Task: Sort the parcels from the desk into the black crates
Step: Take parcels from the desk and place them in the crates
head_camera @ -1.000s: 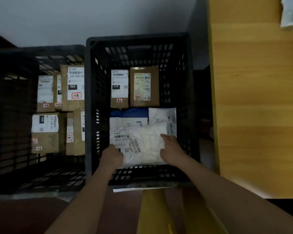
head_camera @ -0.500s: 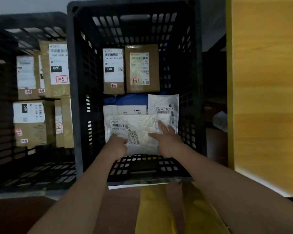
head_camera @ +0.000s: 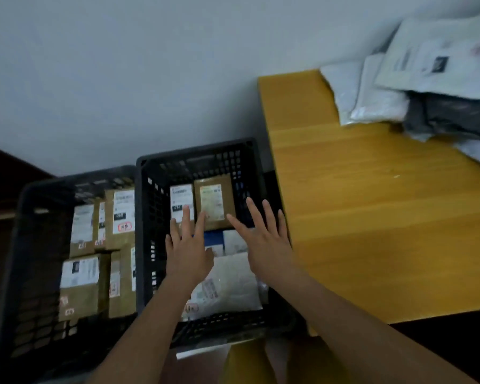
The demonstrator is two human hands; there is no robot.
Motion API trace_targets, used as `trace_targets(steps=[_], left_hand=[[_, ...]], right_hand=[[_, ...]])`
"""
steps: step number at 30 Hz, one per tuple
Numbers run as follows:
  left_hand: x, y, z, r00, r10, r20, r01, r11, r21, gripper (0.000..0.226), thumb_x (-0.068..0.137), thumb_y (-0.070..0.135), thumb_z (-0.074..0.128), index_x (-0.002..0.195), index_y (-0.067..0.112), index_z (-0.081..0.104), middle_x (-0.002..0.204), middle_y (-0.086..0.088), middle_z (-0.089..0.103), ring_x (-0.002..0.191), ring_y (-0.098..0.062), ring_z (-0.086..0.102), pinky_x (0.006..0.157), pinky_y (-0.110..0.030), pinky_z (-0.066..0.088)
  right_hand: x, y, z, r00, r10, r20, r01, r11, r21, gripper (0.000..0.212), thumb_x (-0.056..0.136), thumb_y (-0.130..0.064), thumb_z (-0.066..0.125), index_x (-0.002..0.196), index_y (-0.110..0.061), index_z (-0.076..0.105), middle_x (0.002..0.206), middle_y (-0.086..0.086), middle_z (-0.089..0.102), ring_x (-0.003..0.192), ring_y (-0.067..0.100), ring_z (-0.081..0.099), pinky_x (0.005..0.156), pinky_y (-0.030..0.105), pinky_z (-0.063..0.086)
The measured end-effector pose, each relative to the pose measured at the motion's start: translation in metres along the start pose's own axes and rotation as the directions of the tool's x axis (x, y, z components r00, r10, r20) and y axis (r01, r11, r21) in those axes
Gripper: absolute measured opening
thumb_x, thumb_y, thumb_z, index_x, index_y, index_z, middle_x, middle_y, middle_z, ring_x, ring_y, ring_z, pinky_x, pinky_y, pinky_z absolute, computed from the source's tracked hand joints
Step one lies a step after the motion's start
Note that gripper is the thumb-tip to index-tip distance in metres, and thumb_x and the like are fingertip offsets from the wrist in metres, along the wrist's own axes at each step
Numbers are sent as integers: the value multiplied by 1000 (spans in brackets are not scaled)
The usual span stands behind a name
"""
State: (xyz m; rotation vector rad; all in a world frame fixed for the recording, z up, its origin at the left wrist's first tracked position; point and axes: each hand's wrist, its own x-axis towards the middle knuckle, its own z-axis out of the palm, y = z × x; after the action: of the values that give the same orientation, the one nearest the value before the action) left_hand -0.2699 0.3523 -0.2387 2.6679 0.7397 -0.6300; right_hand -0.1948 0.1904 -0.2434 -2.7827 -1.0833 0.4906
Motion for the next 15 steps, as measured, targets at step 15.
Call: trace_targets(steps=[15], left_hand=[[37,280,-55,969,239,-64,-238,971,34,87,100,30,51,153,34,-18,159,1,-30,149,-35,-16,121,-51,8]], right_hand=[[-49,254,-123,888,379,-260,-359,925,121,88,85,-6,58,155,-39,15,165,11,2,150,42,5,117,62,14]])
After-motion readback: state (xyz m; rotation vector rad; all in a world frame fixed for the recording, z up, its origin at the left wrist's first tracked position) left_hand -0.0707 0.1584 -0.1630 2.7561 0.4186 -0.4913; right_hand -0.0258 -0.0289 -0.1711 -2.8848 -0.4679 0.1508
